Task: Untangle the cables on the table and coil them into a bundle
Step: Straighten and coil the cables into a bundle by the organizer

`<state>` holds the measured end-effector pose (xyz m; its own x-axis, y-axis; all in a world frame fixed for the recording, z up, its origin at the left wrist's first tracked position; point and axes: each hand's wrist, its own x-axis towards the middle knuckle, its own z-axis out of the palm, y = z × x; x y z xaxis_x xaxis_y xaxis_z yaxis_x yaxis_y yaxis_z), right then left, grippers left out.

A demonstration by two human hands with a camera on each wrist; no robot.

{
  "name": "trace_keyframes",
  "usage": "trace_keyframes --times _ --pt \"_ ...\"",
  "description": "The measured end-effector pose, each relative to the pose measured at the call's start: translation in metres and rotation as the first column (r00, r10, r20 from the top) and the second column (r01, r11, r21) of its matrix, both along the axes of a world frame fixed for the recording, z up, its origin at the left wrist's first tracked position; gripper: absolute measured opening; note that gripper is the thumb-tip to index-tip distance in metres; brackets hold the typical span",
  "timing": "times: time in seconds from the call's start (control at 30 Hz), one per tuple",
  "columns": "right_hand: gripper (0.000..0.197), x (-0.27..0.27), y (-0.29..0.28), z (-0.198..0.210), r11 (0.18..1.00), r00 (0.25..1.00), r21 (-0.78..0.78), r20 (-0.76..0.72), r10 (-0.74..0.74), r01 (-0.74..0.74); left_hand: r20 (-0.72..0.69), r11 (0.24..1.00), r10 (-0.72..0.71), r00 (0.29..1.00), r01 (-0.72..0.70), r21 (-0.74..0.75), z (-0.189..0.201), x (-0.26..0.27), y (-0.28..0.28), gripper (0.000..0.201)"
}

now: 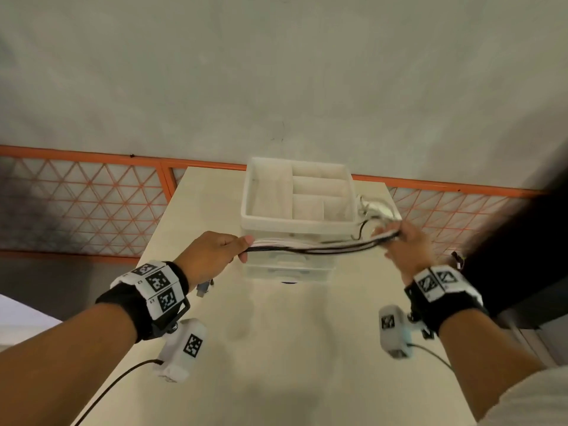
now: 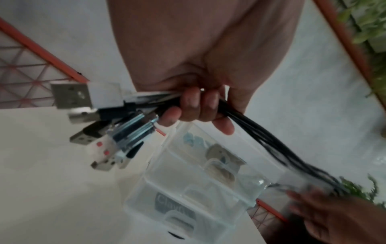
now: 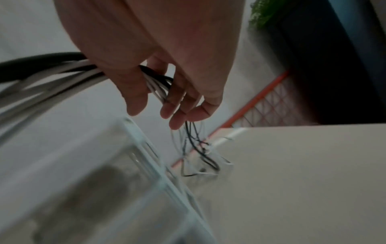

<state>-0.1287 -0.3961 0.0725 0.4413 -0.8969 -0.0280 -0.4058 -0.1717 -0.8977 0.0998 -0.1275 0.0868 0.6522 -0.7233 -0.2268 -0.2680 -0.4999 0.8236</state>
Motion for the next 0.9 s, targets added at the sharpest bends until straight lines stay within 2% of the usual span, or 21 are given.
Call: trace_keyframes --times 0.07,0.1,0.17,0.2,0.27,0.3,0.33,0.43,0.47,0.53,0.57,0.6,0.67,0.73,0.83,0.9 --pt "0.030 -0.020 0.007 -0.041 0.998 0.970 0.026 -0.236 0.055 -0.050 0.057 0.997 -0.037 0.998 0.033 0.067 -0.006 -0.003 0.005 0.050" --pt "0.030 -0.029 0.011 -0.059 0.994 0.928 0.028 -0.356 0.110 -0.107 0.077 0.994 -0.061 0.995 0.053 0.097 -0.009 -0.005 0.007 0.050" --pt "0.030 -0.042 0.024 -0.086 0.971 0.782 0.062 -0.581 0.224 -0.232 0.096 0.983 -0.116 0.989 0.100 0.153 -0.015 -0.012 0.010 0.048" --pt "0.032 -0.047 0.029 -0.094 0.953 0.704 0.108 -0.652 0.283 -0.283 0.112 0.975 -0.151 0.982 0.129 0.183 -0.019 -0.016 0.011 0.048" --pt "0.061 -0.049 0.038 -0.098 0.909 0.586 0.226 -0.705 0.400 -0.350 0.145 0.949 -0.235 0.961 0.194 0.250 -0.024 -0.023 0.011 0.049" --pt "0.073 -0.047 0.041 -0.093 0.887 0.546 0.260 -0.711 0.444 -0.383 0.148 0.931 -0.281 0.948 0.232 0.283 -0.025 -0.026 0.011 0.048" --pt "0.076 -0.043 0.044 -0.084 0.872 0.539 0.251 -0.704 0.462 -0.420 0.144 0.911 -0.325 0.935 0.269 0.313 -0.025 -0.029 0.011 0.046" --pt "0.060 -0.019 0.066 -0.045 0.844 0.654 0.109 -0.583 0.482 -0.525 0.118 0.863 -0.433 0.894 0.373 0.341 -0.017 -0.036 0.005 0.025" --pt "0.062 -0.009 0.080 -0.032 0.817 0.679 0.078 -0.514 0.524 -0.572 0.114 0.860 -0.449 0.886 0.394 0.325 -0.013 -0.040 0.002 0.017" --pt "0.076 0.010 0.112 -0.010 0.736 0.672 0.032 -0.384 0.633 -0.676 0.122 0.875 -0.451 0.884 0.411 0.254 -0.005 -0.049 -0.004 0.008" --pt "0.078 0.019 0.126 -0.003 0.697 0.657 0.008 -0.325 0.680 -0.717 0.117 0.893 -0.431 0.894 0.405 0.194 -0.001 -0.054 -0.006 0.007" --pt "0.071 0.027 0.137 0.000 0.679 0.659 -0.025 -0.272 0.701 -0.734 0.088 0.912 -0.402 0.911 0.390 0.126 0.002 -0.058 -0.007 0.007" --pt "0.045 0.037 0.147 0.006 0.711 0.712 -0.075 -0.169 0.682 -0.699 0.012 0.939 -0.344 0.939 0.344 0.021 0.008 -0.060 -0.005 0.004" --pt "0.028 0.040 0.145 0.012 0.781 0.785 -0.082 -0.054 0.617 -0.620 -0.041 0.943 -0.331 0.943 0.329 -0.043 0.011 -0.053 0.004 0.004" --pt "0.021 0.036 0.137 0.017 0.865 0.860 0.019 0.117 0.497 -0.502 -0.014 0.942 -0.328 0.945 0.326 -0.078 0.004 -0.044 0.021 0.003" --pt "0.021 0.033 0.136 0.018 0.868 0.865 0.033 0.107 0.490 -0.495 -0.013 0.945 -0.317 0.948 0.314 -0.091 -0.001 -0.046 0.027 0.004"
